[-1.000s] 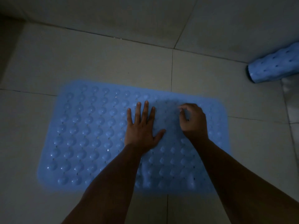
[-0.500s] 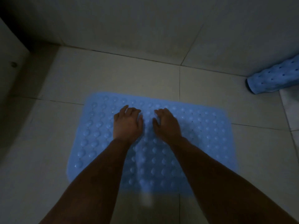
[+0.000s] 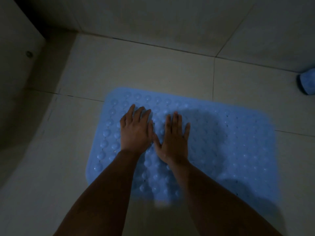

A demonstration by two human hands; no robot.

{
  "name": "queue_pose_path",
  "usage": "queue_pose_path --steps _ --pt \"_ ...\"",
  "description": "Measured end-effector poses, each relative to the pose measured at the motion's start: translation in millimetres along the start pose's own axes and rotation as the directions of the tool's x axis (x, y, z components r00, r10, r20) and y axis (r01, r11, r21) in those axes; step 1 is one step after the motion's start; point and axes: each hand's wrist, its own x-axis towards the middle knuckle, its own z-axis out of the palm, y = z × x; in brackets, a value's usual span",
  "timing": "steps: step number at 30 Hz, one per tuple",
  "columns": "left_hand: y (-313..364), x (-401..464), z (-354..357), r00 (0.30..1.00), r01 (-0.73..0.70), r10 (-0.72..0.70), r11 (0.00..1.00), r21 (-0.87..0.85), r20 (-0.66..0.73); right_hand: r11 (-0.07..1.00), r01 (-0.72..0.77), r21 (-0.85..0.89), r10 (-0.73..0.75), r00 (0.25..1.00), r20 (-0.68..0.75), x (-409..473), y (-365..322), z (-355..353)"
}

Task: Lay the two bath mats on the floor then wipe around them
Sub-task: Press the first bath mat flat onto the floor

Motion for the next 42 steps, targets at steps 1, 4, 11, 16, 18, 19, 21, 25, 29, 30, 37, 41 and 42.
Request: queue_pose_path --steps 1,4,11,16,18,19,21,25,29,30,37,41,42 --pt "-1 0 1 1.000 0.002 -0.002 1.000 -0.003 -0.002 1.000 0.000 -0.003 0.000 1.000 0.008 0 -1 0" --pt "-4 3 1 1.000 0.002 -0.002 1.000 -0.014 -0.008 1.000 -0.010 -0.002 0.010 1.000 0.013 1 -2 1" --pt "-13 10 10 0.999 0.005 -0.006 1.000 -0.022 -0.045 1.000 -0.020 0.001 0.020 1.000 -0.014 6 -3 3" --pt "-17 -7 -1 0.998 0.038 -0.039 0.999 -0.022 -0.049 0.999 -0.024 0.028 0.024 1.000 -0.005 2 -3 6" --pt "-18 -13 -14 0.999 0.032 -0.032 0.999 0.001 -0.024 0.998 -0.031 0.063 0.029 0.999 0.023 2 -6 -1" --pt "-18 -14 -19 1.000 0.026 -0.026 1.000 0.013 -0.010 0.996 -0.033 0.088 0.027 0.997 0.066 3 -6 -5" --pt "-16 -14 -27 1.000 0.009 -0.009 0.999 0.036 0.012 0.985 -0.047 0.167 0.022 0.989 0.145 9 -8 -16" --pt "8 -14 -23 0.996 -0.059 0.059 0.998 0.002 0.061 0.860 -0.135 0.491 0.106 0.991 0.085 27 7 -56" --pt "39 -6 3 0.970 -0.137 0.133 0.991 0.006 0.202 0.834 -0.031 0.551 0.100 0.990 -0.096 42 29 -76" --pt "44 -5 13 0.958 -0.153 0.138 0.987 0.040 0.253 0.831 -0.009 0.556 0.102 0.985 -0.136 44 34 -76" --pt "48 -14 38 0.966 -0.163 0.125 0.974 0.159 0.227 0.814 0.138 0.564 0.062 0.945 -0.321 53 68 -56" --pt "49 -13 39 0.964 -0.166 0.132 0.977 0.136 0.231 0.808 0.133 0.574 0.109 0.924 -0.366 57 82 -54" --pt "49 -13 40 0.963 -0.167 0.134 0.978 0.126 0.232 0.804 0.120 0.582 0.123 0.924 -0.361 57 84 -54"
